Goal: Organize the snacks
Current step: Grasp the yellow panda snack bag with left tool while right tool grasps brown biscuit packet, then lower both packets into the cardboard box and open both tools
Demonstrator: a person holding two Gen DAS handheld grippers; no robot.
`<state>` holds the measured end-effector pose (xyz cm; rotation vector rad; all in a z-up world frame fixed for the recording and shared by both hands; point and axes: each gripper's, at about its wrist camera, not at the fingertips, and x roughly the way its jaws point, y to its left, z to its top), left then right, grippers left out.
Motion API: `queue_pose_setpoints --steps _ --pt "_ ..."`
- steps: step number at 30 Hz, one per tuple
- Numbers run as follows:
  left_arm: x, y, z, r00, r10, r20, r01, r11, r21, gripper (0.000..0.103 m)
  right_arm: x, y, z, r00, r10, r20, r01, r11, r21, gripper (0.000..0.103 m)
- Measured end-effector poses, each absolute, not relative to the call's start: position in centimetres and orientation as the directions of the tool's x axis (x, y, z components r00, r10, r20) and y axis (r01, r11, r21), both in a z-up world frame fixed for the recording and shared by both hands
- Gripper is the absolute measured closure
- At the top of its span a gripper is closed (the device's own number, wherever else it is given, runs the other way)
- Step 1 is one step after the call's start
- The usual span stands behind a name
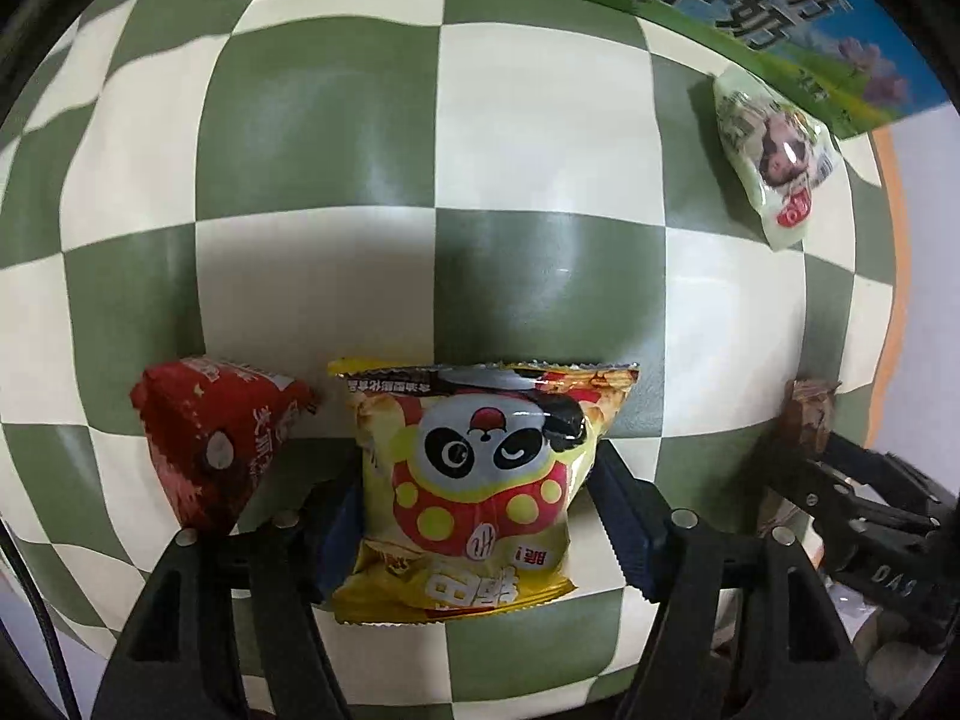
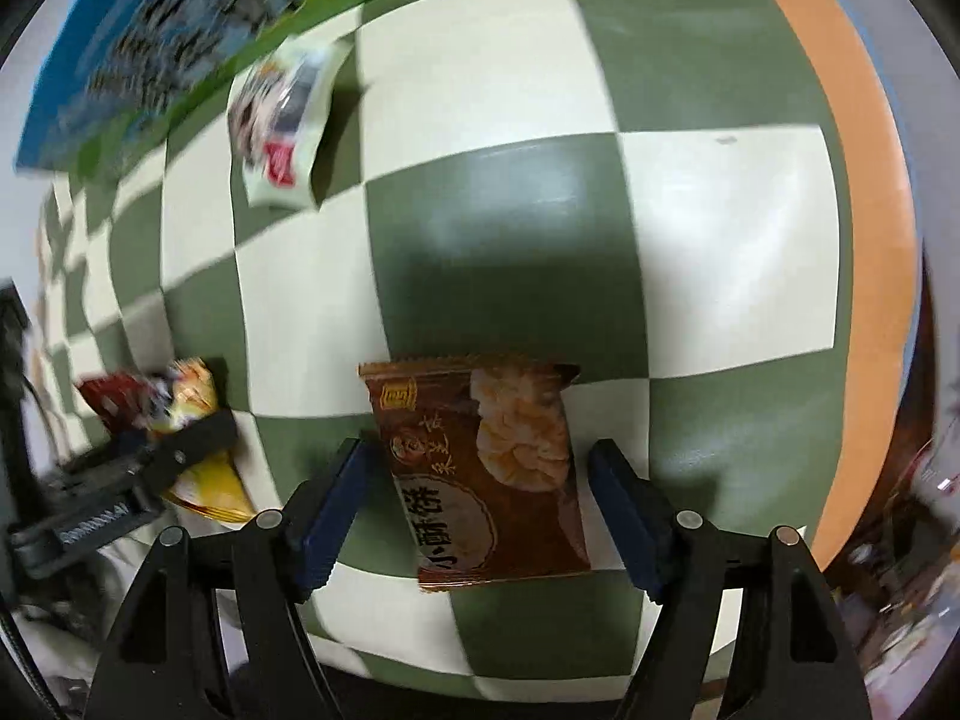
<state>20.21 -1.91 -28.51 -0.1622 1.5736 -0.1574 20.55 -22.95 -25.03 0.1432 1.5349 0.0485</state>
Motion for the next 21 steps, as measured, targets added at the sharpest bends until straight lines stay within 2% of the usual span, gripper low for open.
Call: queue_pose_setpoints --steps 1,3,4,12,15,21 --pt "19.4 -2.8 -28.3 0.001 -0.193 -0.981 0.003 0.981 -0.193 0.041 20.3 -22.5 -25.2 0.043 0.1 -0.994 0.048 0.994 0.102 0.026" --pt "19.0 -3.2 -27.8 0.02 -0.187 -0.982 0.005 0.982 -0.187 0.047 20.0 -21.9 -25.3 0.062 0.05 -0.997 0.043 0.998 0.053 0.04" --pt "18.9 -3.2 -27.5 0.028 -0.189 -0.982 0.0 0.982 -0.189 0.05 19.8 -21.6 -25.3 0.07 0.048 -0.996 0.043 0.998 0.051 0.042" --pt "18.6 -2.9 -22.7 0.118 -0.245 -0.962 -0.007 0.969 -0.248 0.051 19.3 -22.4 -21.9 0.124 0.161 -0.979 0.066 0.983 0.17 0.043" --pt "19.6 -3.1 -18.7 0.183 -0.289 -0.94 0.016 0.957 -0.291 0.051 19.6 -22.5 -18.8 0.168 0.222 -0.961 0.054 0.971 0.233 0.043" --pt "27.1 -1.2 -10.0 0.294 -0.372 -0.881 0.084 0.928 -0.364 0.051 24.2 -21.9 -9.8 0.294 0.318 -0.902 -0.027 0.946 0.324 0.043"
